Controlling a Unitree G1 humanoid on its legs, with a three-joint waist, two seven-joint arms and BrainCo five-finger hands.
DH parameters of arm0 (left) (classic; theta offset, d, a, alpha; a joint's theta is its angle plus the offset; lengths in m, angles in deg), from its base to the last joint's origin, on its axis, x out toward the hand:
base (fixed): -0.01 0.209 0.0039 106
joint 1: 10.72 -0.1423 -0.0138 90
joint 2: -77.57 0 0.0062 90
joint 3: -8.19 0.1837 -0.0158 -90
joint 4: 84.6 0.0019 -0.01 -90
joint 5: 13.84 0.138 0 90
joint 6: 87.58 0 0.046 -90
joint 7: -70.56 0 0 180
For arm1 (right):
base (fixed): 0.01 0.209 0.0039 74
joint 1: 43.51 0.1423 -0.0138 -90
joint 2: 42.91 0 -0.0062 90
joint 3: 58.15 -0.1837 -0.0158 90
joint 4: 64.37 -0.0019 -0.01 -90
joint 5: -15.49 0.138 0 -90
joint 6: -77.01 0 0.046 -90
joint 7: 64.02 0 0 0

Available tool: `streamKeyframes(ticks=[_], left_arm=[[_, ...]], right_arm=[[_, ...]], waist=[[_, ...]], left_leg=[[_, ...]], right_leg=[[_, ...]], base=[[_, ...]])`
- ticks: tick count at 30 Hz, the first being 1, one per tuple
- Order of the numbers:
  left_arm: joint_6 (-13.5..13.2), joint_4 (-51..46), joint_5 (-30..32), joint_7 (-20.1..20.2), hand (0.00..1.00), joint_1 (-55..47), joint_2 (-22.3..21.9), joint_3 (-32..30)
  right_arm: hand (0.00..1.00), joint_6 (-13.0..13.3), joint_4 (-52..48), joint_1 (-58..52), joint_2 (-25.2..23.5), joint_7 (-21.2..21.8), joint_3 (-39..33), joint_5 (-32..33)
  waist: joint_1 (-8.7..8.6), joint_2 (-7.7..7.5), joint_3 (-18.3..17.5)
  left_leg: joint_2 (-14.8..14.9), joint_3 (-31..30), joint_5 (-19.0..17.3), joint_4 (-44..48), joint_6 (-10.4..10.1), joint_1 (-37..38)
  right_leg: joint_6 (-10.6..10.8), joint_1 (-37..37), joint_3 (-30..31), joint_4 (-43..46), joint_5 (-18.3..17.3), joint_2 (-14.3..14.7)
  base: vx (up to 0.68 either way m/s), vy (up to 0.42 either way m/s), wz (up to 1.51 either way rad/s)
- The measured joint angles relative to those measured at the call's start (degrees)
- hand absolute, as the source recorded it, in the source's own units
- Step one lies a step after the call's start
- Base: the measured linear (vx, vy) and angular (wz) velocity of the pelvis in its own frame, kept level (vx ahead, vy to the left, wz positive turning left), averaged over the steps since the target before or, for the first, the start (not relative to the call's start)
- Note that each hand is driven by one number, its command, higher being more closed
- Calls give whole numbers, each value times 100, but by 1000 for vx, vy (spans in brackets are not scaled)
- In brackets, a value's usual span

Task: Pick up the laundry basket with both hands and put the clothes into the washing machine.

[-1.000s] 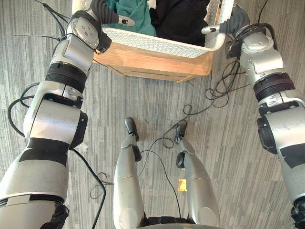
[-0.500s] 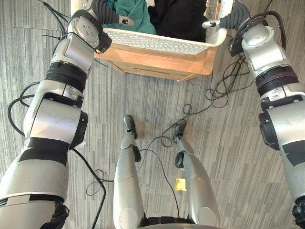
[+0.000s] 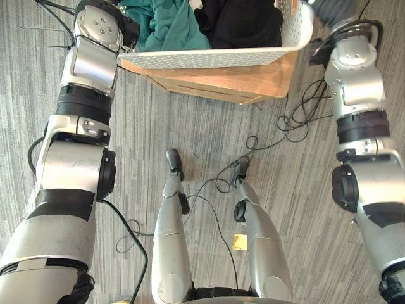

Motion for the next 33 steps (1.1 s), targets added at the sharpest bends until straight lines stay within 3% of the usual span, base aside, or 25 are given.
streamKeyframes(ticks=[4, 7, 10, 20, 21, 22, 23, 33], left_arm=[[167, -799, -93, -353, 100, -371, -259, -522], [174, -1783, -626, -778, 100, -920, -546, -875], [161, -2475, -916, -869, 100, -1443, -597, -949], [298, -2785, -655, -674, 100, -2280, -607, -1249], [358, -2786, -467, -675, 0, -2285, -599, -1282], [385, -2788, -383, -677, 0, -2282, -581, -1288], [416, -2785, -234, -680, 0, -2280, -563, -1297], [487, -1322, -217, -691, 0, -556, -431, -971]], right_arm=[[100, -29, -1804, -672, -135, -534, -963, 25], [100, -67, -3236, -1591, -255, -967, -1484, -234], [100, -176, -3986, -2467, -399, -1034, -1666, -416], [100, -201, -4162, -3273, -512, -657, -1749, -541], [100, -196, -4161, -3339, -512, -623, -1813, -541], [100, -196, -4161, -3363, -512, -609, -1841, -541], [0, -195, -4155, -3392, -512, -603, -1899, -539], [0, -155, -3741, -2621, -507, -910, -1927, -200]], waist=[[-22, 0, 0], [-134, -3, -8], [-148, -2, -10], [-130, 1, -14], [-124, 3, -15], [-124, 3, -15], [-126, 4, -16], [-93, 11, -22]], left_leg=[[-111, 12, 95, -228, 23, 243], [-286, -31, 164, -473, 52, 651], [-395, -30, 163, -554, 52, 948], [-498, -120, 158, -546, 58, 1164], [-498, -120, 158, -545, 58, 1138], [-497, -121, 158, -545, 58, 1117], [-496, -122, 158, -545, 58, 1066], [-376, -100, 151, -433, 68, 495]], right_leg=[[8, 125, -15, 26, -37, -77], [3, 409, -110, 215, -248, -226], [28, 567, -128, 454, -444, -364], [-31, 612, -108, 822, -688, -490], [-29, 574, -101, 826, -693, -490], [-30, 556, -101, 821, -693, -488], [-32, 499, -94, 822, -691, -485], [31, 88, -80, 563, -447, -383]], base=[[25, -25, 8], [21, 1, 26], [11, -4, 16], [-15, -44, 4], [-25, -45, -3], [-21, -44, -3], [-10, -41, -3], [18, -45, -6]])
